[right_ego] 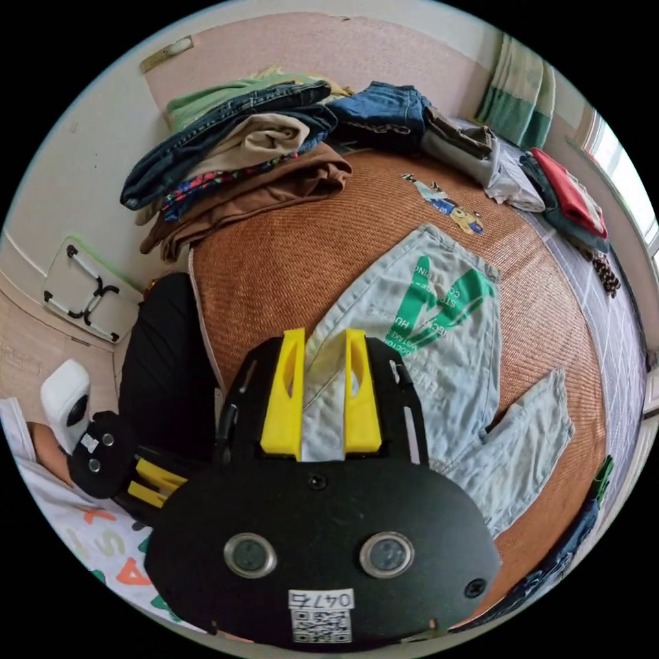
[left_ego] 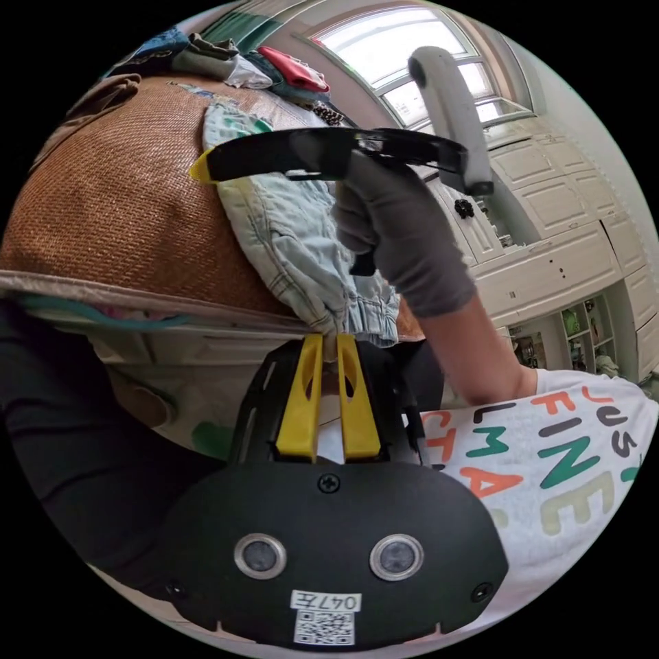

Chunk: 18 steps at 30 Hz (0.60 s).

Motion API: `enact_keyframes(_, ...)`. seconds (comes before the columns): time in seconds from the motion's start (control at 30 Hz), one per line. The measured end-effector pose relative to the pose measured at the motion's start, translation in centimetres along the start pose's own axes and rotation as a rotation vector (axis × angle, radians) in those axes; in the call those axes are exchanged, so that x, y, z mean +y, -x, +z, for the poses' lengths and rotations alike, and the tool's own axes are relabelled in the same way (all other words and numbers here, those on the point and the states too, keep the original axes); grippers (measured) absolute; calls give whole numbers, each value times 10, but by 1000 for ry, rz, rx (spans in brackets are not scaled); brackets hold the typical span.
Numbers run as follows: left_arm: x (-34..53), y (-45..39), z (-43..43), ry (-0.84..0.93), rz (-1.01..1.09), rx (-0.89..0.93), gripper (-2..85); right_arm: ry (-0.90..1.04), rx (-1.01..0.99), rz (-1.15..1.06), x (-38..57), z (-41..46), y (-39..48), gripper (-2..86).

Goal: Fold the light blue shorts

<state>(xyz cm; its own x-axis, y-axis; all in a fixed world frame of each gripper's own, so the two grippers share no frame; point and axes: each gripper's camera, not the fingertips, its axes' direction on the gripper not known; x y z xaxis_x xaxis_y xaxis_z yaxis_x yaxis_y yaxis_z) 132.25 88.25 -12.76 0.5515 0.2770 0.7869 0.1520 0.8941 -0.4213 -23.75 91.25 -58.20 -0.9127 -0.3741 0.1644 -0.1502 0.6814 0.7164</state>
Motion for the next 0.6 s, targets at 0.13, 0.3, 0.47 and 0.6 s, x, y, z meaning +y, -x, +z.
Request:
enact_keyframes(0.13,-5,-22,-7,-24,9,-32,31,-118,21,42,8,-42,-16,-8)
enact_keyframes(0.3,-44,-98,-13,-9,138,-80,35,-373,-44,252,101,-144,-115,-9)
enact_keyframes(0.47,-104,-215,66,193,407,-36,51,-521,-97,575,280,-174,-209,-6)
enact_keyframes(0.6,-105,-236,174,418,398,48,65,-342,-247,805,381,-106,-252,44)
